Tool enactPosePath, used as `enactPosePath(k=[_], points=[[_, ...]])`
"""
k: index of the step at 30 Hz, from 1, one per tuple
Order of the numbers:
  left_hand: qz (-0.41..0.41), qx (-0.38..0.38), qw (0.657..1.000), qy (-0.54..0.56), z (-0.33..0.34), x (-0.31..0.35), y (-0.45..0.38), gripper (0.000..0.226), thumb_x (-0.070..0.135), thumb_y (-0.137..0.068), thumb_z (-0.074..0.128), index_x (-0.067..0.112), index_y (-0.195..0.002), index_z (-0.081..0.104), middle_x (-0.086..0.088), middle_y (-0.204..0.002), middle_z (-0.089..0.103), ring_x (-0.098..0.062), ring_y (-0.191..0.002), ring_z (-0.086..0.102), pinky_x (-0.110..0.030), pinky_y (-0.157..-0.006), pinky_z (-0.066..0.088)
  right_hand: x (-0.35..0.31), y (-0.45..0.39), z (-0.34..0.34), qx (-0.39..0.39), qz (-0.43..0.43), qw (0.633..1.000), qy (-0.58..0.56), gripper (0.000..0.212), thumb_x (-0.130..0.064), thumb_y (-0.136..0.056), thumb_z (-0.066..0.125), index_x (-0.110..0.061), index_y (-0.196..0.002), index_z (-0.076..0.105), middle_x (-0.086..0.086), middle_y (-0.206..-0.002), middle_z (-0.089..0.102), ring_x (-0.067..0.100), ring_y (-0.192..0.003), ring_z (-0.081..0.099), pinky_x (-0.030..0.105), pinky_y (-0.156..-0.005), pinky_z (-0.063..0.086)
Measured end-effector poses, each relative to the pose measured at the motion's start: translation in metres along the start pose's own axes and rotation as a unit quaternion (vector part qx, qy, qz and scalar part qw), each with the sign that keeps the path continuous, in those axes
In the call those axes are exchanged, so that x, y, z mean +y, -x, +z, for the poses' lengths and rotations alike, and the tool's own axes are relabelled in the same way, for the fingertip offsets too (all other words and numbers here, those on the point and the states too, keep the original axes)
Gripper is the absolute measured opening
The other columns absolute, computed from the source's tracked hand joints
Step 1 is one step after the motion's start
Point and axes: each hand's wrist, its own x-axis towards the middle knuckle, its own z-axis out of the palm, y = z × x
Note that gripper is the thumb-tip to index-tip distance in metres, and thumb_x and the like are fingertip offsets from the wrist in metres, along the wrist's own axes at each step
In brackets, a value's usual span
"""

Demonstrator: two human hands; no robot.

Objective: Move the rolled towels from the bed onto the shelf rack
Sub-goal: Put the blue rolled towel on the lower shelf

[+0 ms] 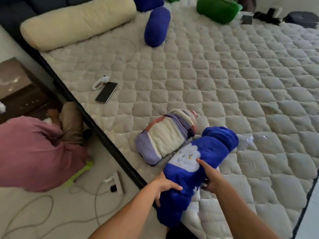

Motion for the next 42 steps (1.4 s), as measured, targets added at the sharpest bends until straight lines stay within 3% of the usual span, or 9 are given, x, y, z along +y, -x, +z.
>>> enactPosePath(k=[4, 9, 13, 16, 21, 25, 31, 35, 42], points=[[0.023, 0.039, 0.999, 0.015, 0.005, -0.004, 0.003, 0.099, 0.011, -0.065, 0.074, 0.037, -0.144, 0.021, 0.0, -0.151, 0.031, -0.038, -0.134, 0.032, -0.067, -0.095, 0.039, 0.0, -0.002, 0.003, -0.023, 0.0, 0.999, -0.032, 0.062, -0.023, -0.073, 0.075, -0.011, -0.128, 0.05, 0.009, -0.115, 0.062, 0.028, -0.098, 0.059, 0.042, -0.078, 0.05], [0.086, 0.054, 0.995, 0.02, -0.006, -0.013, 0.02, 0.098, 0.008, -0.066, 0.072, 0.042, -0.144, 0.023, 0.002, -0.149, 0.037, -0.034, -0.132, 0.035, -0.056, -0.092, 0.046, 0.007, 0.02, 0.012, -0.056, -0.037, 0.991, -0.114, 0.041, -0.019, -0.072, 0.072, -0.014, -0.111, 0.06, 0.009, -0.115, 0.066, 0.031, -0.109, 0.061, 0.048, -0.098, 0.049], [0.138, 0.036, 0.99, 0.02, -0.034, -0.032, 0.044, 0.095, 0.011, -0.067, 0.077, 0.042, -0.142, 0.026, 0.001, -0.148, 0.039, -0.036, -0.135, 0.035, -0.058, -0.095, 0.046, 0.018, 0.056, 0.034, -0.082, -0.066, 0.985, -0.139, 0.073, -0.026, -0.062, 0.078, -0.021, -0.13, 0.052, 0.006, -0.129, 0.061, 0.03, -0.115, 0.057, 0.049, -0.099, 0.047], [0.154, 0.044, 0.987, 0.031, -0.065, -0.06, 0.071, 0.094, 0.011, -0.067, 0.08, 0.039, -0.141, 0.03, 0.001, -0.146, 0.04, -0.036, -0.135, 0.037, -0.06, -0.097, 0.046, 0.035, 0.093, 0.062, -0.108, -0.099, 0.983, -0.113, 0.073, -0.025, -0.067, 0.075, -0.022, -0.134, 0.048, 0.005, -0.13, 0.058, 0.028, -0.117, 0.054, 0.046, -0.097, 0.046], [0.2, 0.064, 0.974, 0.087, -0.128, -0.141, 0.118, 0.092, 0.014, -0.065, 0.083, 0.04, -0.138, 0.034, 0.008, -0.14, 0.048, -0.029, -0.128, 0.045, -0.058, -0.092, 0.051, 0.084, 0.166, 0.126, -0.197, -0.139, 0.969, -0.051, 0.053, -0.017, -0.073, 0.071, -0.022, -0.122, 0.051, 0.004, -0.114, 0.062, 0.025, -0.103, 0.059, 0.041, -0.078, 0.05], [0.238, 0.108, 0.954, 0.146, -0.171, -0.225, 0.162, 0.073, 0.019, -0.063, 0.083, 0.039, -0.123, 0.048, 0.014, -0.122, 0.061, -0.022, -0.118, 0.054, -0.055, -0.091, 0.052, 0.136, 0.219, 0.187, -0.297, -0.169, 0.939, 0.03, 0.037, -0.015, -0.074, 0.069, -0.02, -0.11, 0.063, 0.006, -0.115, 0.07, 0.028, -0.106, 0.064, 0.044, -0.087, 0.053], [0.242, 0.107, 0.926, 0.269, -0.229, -0.365, 0.23, 0.069, 0.035, -0.061, 0.081, 0.042, -0.123, 0.052, 0.011, -0.135, 0.054, -0.019, -0.129, 0.046, -0.064, -0.094, 0.045, 0.221, 0.282, 0.276, -0.414, -0.188, 0.871, 0.187, 0.032, -0.016, -0.076, 0.067, -0.02, -0.107, 0.069, -0.003, -0.095, 0.078, 0.023, -0.098, 0.068, 0.037, -0.082, 0.053], [0.241, 0.218, 0.842, 0.43, -0.271, -0.439, 0.271, 0.088, 0.058, -0.051, 0.078, 0.032, -0.132, 0.053, 0.006, -0.142, 0.048, -0.02, -0.134, 0.039, -0.06, -0.096, 0.038, 0.274, 0.317, 0.332, -0.471, -0.184, 0.802, 0.318, 0.034, -0.016, -0.075, 0.066, -0.015, -0.109, 0.069, -0.001, -0.094, 0.078, 0.02, -0.088, 0.07, 0.03, -0.069, 0.053], [0.317, 0.322, 0.61, 0.651, -0.324, -0.518, 0.317, 0.025, 0.038, -0.087, 0.064, 0.019, -0.103, 0.07, -0.002, -0.092, 0.077, -0.02, -0.088, 0.07, -0.035, -0.08, 0.054, 0.374, 0.377, 0.435, -0.606, -0.202, 0.561, 0.527, 0.033, -0.018, -0.075, 0.071, -0.018, -0.108, 0.069, 0.0, -0.101, 0.077, 0.022, -0.091, 0.072, 0.032, -0.076, 0.053]])
